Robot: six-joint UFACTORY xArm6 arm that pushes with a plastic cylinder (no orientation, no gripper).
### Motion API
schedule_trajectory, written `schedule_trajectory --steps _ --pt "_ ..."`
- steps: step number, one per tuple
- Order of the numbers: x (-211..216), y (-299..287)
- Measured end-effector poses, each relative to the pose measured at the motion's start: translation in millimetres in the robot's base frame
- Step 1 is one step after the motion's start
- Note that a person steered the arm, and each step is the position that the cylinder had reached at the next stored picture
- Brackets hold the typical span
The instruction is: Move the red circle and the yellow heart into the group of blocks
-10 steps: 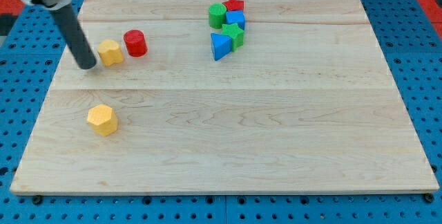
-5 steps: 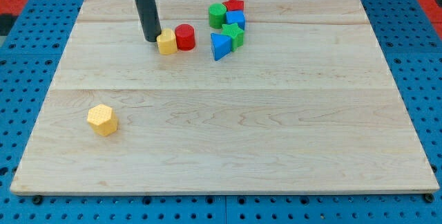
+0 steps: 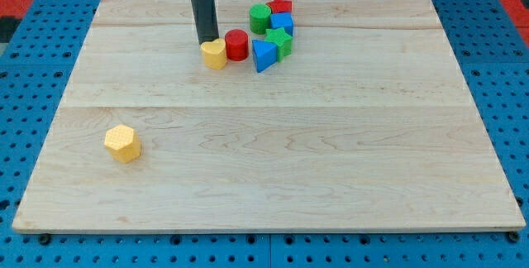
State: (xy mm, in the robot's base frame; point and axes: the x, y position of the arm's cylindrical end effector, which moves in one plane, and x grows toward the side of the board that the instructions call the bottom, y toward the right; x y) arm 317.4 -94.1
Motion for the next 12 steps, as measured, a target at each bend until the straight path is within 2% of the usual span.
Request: schedule_trajectory --steps 2,5,6,9,12 --pt "19.5 -33.7" --pt "21.8 -39.8" --pt "40.3 -34.8" --pt "29.5 32.6" --pt "42.5 16.5"
